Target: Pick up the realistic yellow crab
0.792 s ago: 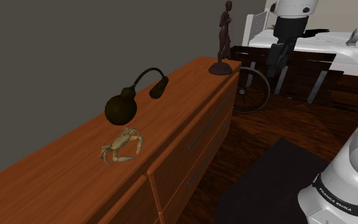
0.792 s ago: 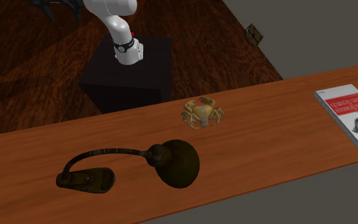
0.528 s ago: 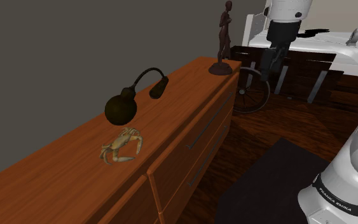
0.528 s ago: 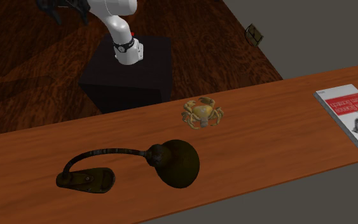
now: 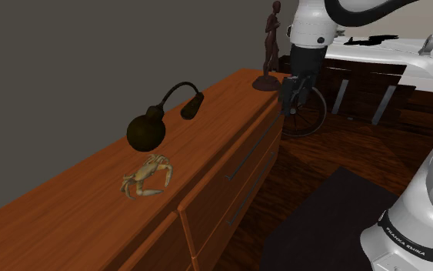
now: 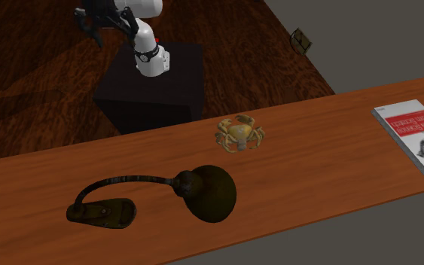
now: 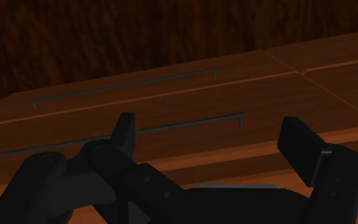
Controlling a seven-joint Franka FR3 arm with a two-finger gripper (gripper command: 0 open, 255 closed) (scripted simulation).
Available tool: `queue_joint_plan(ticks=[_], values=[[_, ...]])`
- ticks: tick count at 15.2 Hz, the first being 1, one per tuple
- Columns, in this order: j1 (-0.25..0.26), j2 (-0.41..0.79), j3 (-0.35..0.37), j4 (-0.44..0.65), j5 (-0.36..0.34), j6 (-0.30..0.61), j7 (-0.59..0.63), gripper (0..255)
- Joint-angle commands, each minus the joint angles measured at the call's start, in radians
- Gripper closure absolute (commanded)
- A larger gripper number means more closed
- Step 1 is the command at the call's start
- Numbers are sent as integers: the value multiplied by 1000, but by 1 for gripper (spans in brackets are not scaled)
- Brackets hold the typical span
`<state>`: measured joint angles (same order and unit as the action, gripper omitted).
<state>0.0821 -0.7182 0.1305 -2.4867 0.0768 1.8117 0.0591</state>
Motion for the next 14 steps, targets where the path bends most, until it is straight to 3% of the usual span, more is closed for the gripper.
queue_joint_plan(ticks=[1,8,14], values=[[18,38,40,5,28,45,43,0],[57,201,167,64,85,189,176,0],[69,371,276,161,81,300,299,0]])
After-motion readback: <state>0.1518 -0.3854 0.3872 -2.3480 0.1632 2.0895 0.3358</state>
